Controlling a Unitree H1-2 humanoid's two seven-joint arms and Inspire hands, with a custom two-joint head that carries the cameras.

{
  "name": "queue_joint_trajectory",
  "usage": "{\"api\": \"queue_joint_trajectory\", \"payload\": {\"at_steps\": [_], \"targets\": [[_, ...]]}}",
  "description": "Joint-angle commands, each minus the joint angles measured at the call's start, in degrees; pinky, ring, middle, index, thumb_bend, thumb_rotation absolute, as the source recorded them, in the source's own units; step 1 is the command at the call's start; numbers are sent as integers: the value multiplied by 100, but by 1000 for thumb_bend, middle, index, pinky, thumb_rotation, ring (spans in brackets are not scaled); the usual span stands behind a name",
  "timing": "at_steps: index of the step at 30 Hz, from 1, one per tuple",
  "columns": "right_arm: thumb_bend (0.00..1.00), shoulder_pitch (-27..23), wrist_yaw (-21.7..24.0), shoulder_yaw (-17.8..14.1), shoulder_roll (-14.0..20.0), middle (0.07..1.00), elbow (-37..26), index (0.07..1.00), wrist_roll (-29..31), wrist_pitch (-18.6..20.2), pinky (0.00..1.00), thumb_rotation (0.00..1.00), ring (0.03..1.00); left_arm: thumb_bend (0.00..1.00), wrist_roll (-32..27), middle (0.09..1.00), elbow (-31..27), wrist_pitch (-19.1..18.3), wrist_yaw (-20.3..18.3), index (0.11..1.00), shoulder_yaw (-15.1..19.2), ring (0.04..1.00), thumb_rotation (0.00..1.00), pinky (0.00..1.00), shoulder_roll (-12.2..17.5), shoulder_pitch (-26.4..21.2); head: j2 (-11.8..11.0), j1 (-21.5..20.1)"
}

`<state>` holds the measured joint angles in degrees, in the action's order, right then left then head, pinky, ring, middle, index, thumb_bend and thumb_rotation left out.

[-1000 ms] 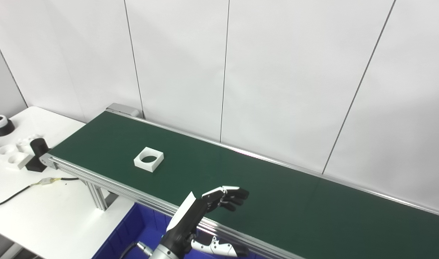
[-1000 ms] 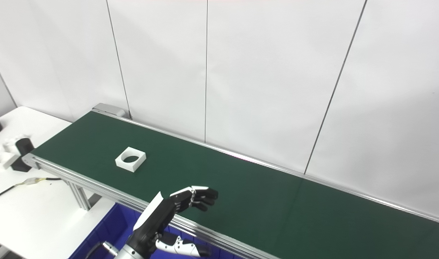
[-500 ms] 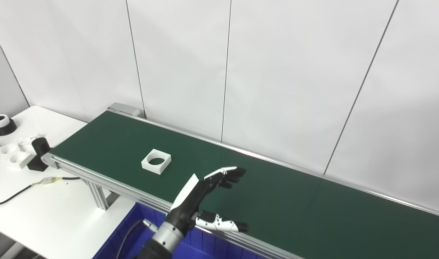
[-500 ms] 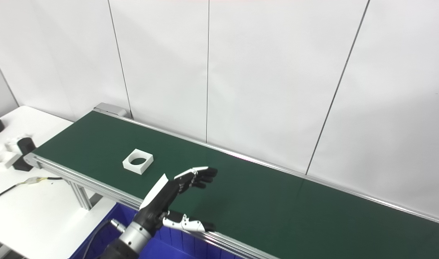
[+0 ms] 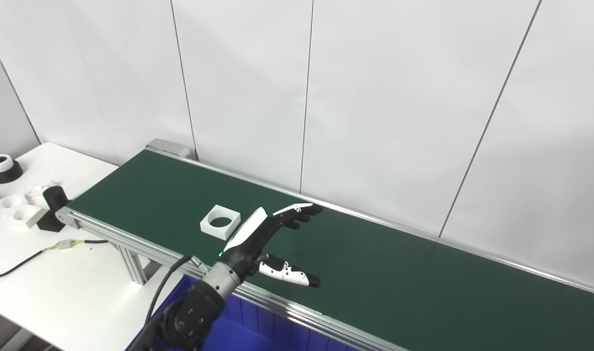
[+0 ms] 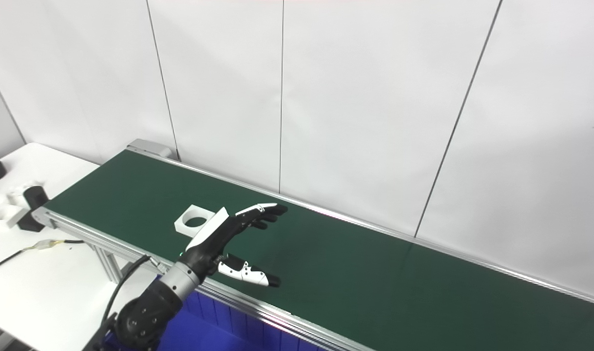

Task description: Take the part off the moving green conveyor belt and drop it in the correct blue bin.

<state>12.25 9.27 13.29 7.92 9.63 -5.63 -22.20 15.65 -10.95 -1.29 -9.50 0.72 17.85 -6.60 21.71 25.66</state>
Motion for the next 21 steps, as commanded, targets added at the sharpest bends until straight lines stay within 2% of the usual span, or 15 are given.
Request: {"api": "queue_joint_trajectory", "payload": {"at_steps": [1, 7, 18, 21], "targets": [[204, -58, 14, -21, -31, 927, -102, 977, 64, -289, 793, 469, 887, 799, 111, 863, -57, -119, -2, 838, 28, 855, 73, 824, 184, -275, 2, -3], [205, -79, 0, -31, -31, 924, -64, 975, 44, -317, 779, 453, 881, 803, 308, 870, 110, -376, -77, 843, 19, 869, 23, 835, 411, -480, -11, 11], [212, -71, 16, -17, -50, 916, -83, 967, 61, -271, 786, 448, 878, 813, 815, 878, 882, -544, -102, 846, -69, 855, 27, 728, 921, -928, -30, -84], [216, -68, -12, -16, -55, 914, -74, 962, 1, -284, 772, 461, 873, 824, 908, 871, 1157, -471, -157, 848, -148, 839, 3, 704, 1113, -1126, -36, -75]]}}
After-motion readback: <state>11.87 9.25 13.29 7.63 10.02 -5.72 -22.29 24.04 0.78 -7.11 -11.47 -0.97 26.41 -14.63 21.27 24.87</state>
